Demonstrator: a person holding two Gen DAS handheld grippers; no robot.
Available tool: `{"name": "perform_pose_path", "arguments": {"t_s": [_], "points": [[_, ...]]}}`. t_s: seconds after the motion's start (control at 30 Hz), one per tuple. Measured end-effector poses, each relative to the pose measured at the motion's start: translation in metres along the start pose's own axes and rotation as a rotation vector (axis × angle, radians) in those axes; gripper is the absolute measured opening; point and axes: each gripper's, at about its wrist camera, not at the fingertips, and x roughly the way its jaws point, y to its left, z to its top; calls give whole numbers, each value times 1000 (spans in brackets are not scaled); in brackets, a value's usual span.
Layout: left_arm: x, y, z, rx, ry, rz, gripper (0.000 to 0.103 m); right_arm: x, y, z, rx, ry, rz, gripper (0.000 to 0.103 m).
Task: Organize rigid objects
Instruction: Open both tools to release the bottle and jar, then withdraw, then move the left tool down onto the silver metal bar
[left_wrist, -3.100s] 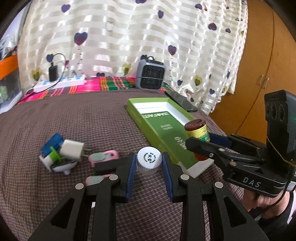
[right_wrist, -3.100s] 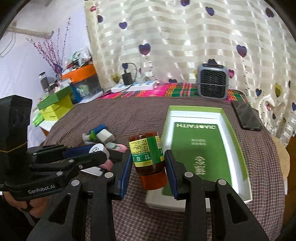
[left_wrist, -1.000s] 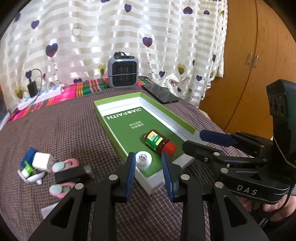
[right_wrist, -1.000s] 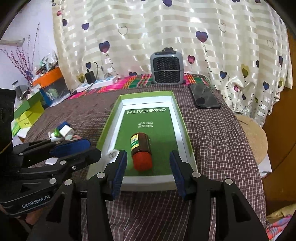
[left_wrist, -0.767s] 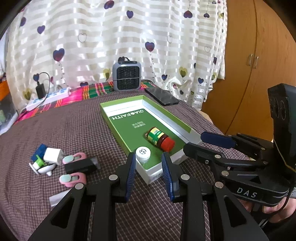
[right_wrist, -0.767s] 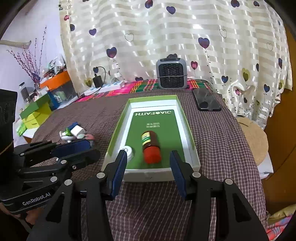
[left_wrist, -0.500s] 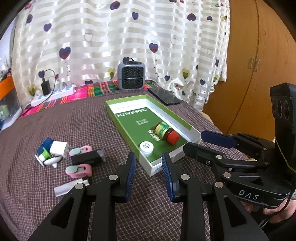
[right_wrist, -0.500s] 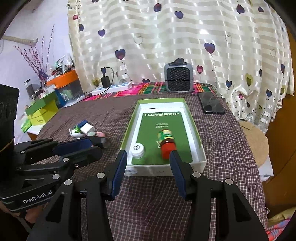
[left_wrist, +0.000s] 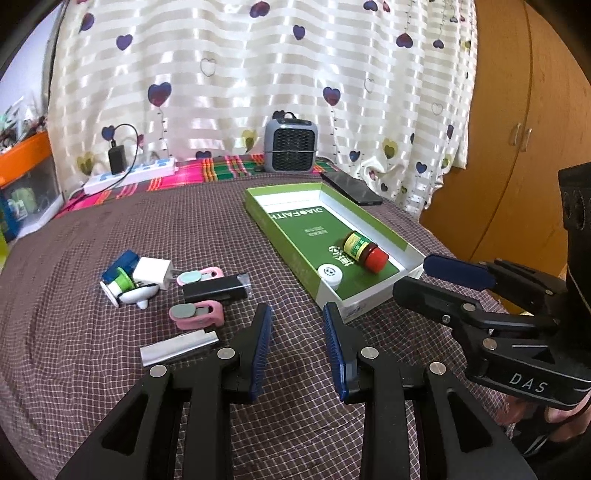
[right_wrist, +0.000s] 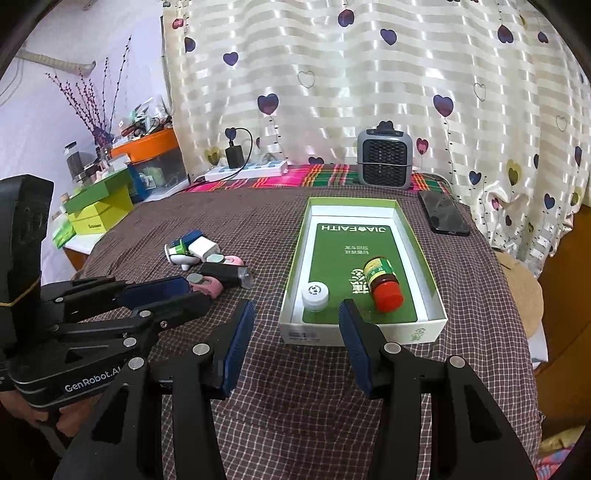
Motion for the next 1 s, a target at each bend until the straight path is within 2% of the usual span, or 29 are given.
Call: {"name": "perform_pose_path", "arguments": {"t_s": [0.23,0.57,1.0], "points": [[-5,14,-7,-39,-7,-3,28,-3,13,2,-22,16,-21,49],[-8,36,-14,-69,-4,59,28,7,34,2,-63,30,32,49],[-16,62,-25,-121,-22,90,28,13,49,-6,-105,59,61,49]]}}
